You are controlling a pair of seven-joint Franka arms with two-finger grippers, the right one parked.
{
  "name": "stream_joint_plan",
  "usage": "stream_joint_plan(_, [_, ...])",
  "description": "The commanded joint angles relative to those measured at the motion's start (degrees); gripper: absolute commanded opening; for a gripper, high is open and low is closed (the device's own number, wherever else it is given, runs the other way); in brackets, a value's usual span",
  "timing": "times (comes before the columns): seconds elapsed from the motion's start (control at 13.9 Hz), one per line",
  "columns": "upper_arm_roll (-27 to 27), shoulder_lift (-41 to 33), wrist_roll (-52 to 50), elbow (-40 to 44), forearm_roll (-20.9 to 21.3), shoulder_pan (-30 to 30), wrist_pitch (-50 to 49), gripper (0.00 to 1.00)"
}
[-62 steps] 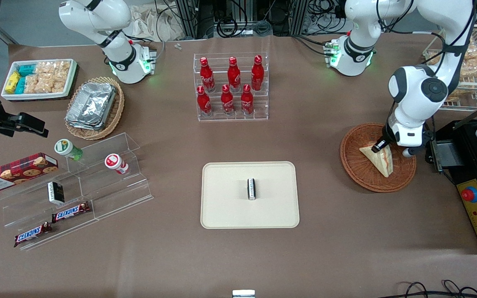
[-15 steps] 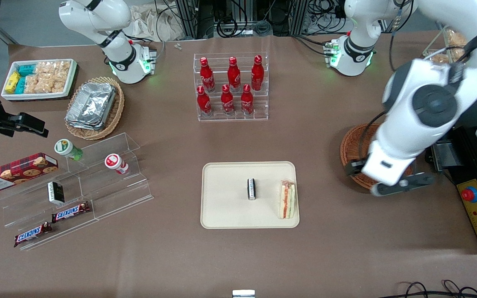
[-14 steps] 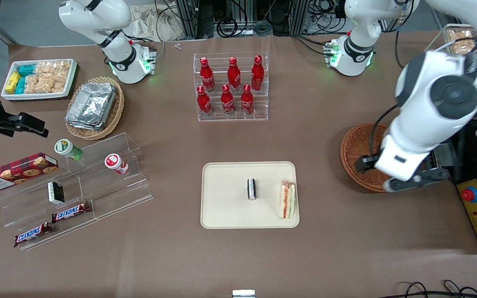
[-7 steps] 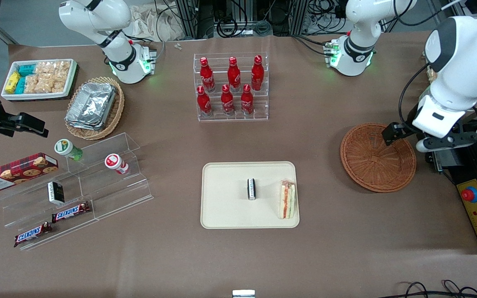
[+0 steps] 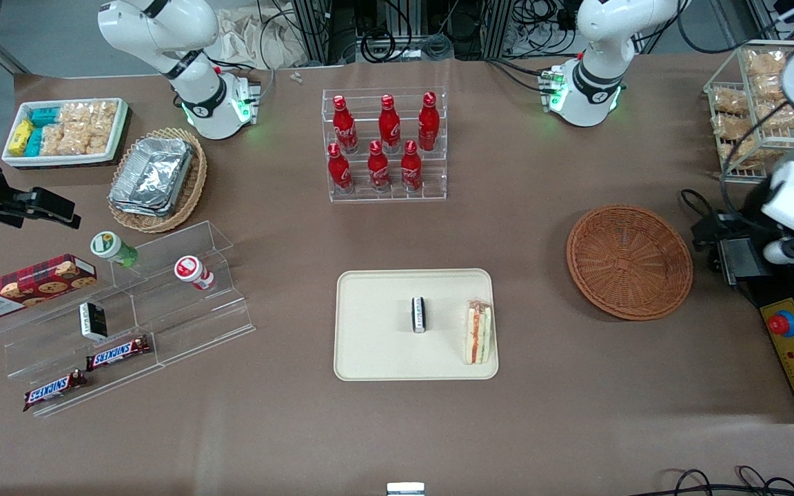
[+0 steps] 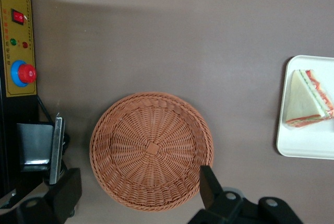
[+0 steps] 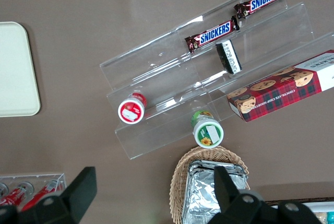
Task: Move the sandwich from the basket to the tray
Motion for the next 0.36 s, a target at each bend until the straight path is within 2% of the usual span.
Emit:
stream_joint_plan(0.0, [-0.7,9.4,0.6,13.7,3.2,0.5,-7.7,1.0])
stream_joint_plan(0.14, [-1.0,10.4,0.5,15.2,9.1,-0.1,-7.7,1.0])
stream_joint_plan(0.29, [-1.0,11.0,0.0,15.2,8.9,-0.1,-7.4,1.0])
